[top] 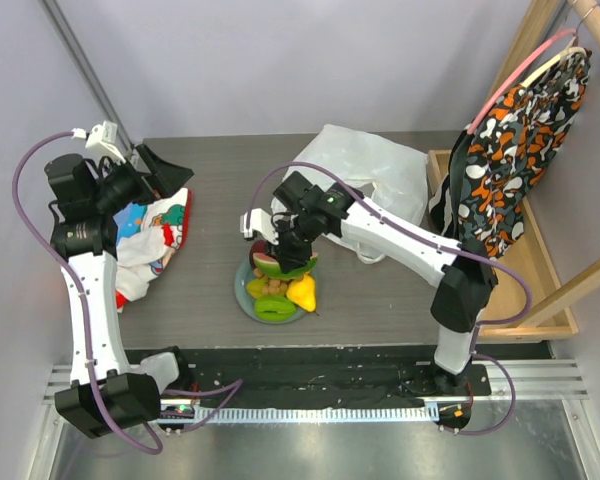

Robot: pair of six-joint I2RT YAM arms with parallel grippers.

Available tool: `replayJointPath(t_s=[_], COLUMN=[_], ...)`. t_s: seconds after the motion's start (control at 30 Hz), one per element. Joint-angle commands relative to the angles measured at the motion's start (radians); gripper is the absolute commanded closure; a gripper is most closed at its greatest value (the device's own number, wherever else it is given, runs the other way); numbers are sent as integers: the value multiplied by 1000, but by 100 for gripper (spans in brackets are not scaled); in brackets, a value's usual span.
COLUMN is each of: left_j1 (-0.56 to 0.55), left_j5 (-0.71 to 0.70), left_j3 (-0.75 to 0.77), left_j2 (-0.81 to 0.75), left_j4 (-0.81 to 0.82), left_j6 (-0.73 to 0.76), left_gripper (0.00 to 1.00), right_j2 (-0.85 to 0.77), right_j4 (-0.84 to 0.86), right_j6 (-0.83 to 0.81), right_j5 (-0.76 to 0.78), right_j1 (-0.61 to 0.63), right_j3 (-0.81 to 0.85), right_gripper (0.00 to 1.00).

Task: Take the fake fruits out of the plastic bag
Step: Place the fake fruit on the plate, then reset both arms

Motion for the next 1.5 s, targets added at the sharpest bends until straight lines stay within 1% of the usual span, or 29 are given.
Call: replayJointPath(t_s=[0.0,0.1,0.17,0.2,0.23,0.27,0.3,0.33,0.37,0.4,0.5,0.63,0.87,0.93,1.0,1.07,1.1,1.13,1.17,1.23,1.27,1.3,1.33,1.37,1.4,1.43,1.47], left_j1=[6,6,6,6,6,6,6,6,6,6,6,6,4,4,4,3,4,4,4,6,4,4,4,3,4,4,4], left_j5=[31,32,34,34,35,34,37,43,46,51,58,71,86,90,92,89,89,89,89,92,94,95,95,95,95,95,97], left_j3=[43,33,29,21,18,17,10,7,4,3,-3,-11,-11,-11,-14,-16,-16,-16,-16,-14,-16,-16,-17,-19,-17,-17,-11], left_j2=[5,11,11,8,8,5,3,2,0,-3,-1,2,8,6,8,9,11,14,16,17,19,22,23,25,29,31,34], left_j4=[45,43,43,47,48,50,51,53,53,56,68,88,105,105,106,111,112,114,117,119,117,117,117,117,117,116,108], left_j6=[-6,-8,-8,-9,-9,-9,-9,-11,-11,-12,-17,-32,-45,-43,-42,-42,-46,-45,-45,-43,-43,-45,-43,-45,-43,-42,-36], left_gripper=[0,0,0,0,0,0,0,0,0,0,0,0,0,0,0,0,0,0,0,0,0,0,0,0,0,0,0], right_j2=[25,39,45,47,47,45,41,39,35,29,16,-1,-10,-14,-27,-45,-63,-76,-85,-91,-88,-80,-53,-27,-1,30,115], right_j4=[11,31,32,40,46,52,54,54,54,55,60,60,49,20,-20,-37,-47,-53,-58,-98,-109,-116,-115,-98,-77,-46,4], right_j6=[17,32,37,43,49,56,61,64,70,82,115,151,236,239,224,208,196,184,173,106,81,58,31,18,17,33,40], right_j5=[-100,-100,-95,-88,-80,-68,-65,-64,-60,-58,-26,-23,-18,-12,4,15,17,23,31,75,95,153,170,179,192,245,274], right_j1=[-13,-14,-16,-17,-19,-19,-20,-23,-25,-27,-33,-46,-73,-95,-122,-178,-198,-250,-273,-324,-371,-391,-411,-459,-477,-493,-510], right_j3=[28,22,22,16,12,9,9,10,12,19,31,59,143,174,165,128,83,56,30,-46,-73,-118,-129,-130,-108,-84,-2], right_gripper=[99,98,89,82,68,62,53,42,38,36,32,29,26,26,26,26,27,27,28,31,33,35,36,37,39,40,40])
